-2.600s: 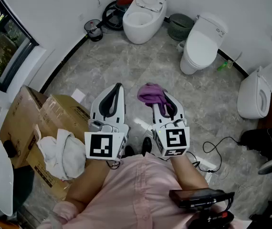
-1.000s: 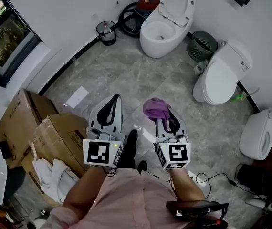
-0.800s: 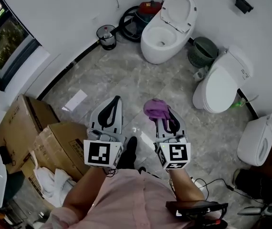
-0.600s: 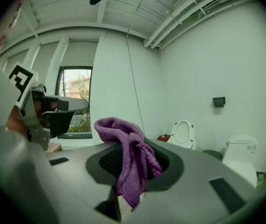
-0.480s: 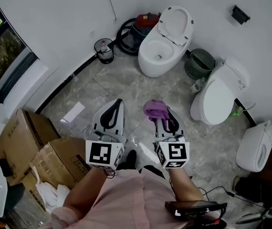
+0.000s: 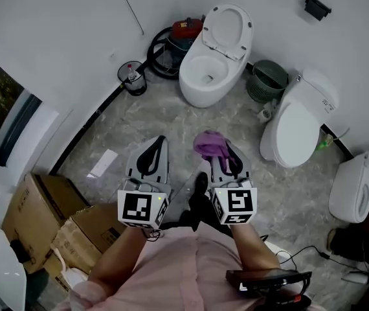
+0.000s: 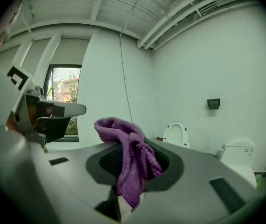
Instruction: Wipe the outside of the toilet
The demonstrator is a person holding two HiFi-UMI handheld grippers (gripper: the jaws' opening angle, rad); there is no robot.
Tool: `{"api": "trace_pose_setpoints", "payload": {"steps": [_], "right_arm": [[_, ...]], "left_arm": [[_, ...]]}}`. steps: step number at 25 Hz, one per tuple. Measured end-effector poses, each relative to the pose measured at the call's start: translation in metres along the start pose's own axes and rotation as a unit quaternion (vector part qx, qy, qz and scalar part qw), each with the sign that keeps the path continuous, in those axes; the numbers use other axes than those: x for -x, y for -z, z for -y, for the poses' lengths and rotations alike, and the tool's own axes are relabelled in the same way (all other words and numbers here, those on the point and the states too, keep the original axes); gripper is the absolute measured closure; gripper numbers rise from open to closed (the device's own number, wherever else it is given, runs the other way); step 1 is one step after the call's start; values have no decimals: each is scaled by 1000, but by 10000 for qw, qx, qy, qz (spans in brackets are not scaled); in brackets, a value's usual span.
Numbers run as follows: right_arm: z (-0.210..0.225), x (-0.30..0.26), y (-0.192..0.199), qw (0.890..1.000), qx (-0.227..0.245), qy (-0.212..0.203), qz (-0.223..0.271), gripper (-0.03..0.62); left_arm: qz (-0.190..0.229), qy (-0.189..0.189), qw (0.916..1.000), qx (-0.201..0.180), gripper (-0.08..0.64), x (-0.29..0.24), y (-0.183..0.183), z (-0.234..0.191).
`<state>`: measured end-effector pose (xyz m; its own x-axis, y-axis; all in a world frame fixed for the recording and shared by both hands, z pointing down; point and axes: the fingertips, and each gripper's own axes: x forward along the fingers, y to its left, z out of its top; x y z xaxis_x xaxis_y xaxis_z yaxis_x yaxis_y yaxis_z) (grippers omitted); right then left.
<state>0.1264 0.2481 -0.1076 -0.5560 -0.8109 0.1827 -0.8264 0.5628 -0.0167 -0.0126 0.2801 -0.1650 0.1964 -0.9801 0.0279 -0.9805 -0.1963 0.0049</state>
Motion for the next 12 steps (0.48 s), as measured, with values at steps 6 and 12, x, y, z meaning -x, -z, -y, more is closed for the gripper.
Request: {"api": "trace_pose_setpoints", "payload": {"steps": [6,12], "right_arm": [[41,-52,17,9996,-156,169,-142,494],[83,-130,29,9986,-282,212,-386,494]], "left_arm": [[-214,238,9994,-100,551,-67,23,-6],[-390,241,9989,-133,552,-153,42,-40]]}}
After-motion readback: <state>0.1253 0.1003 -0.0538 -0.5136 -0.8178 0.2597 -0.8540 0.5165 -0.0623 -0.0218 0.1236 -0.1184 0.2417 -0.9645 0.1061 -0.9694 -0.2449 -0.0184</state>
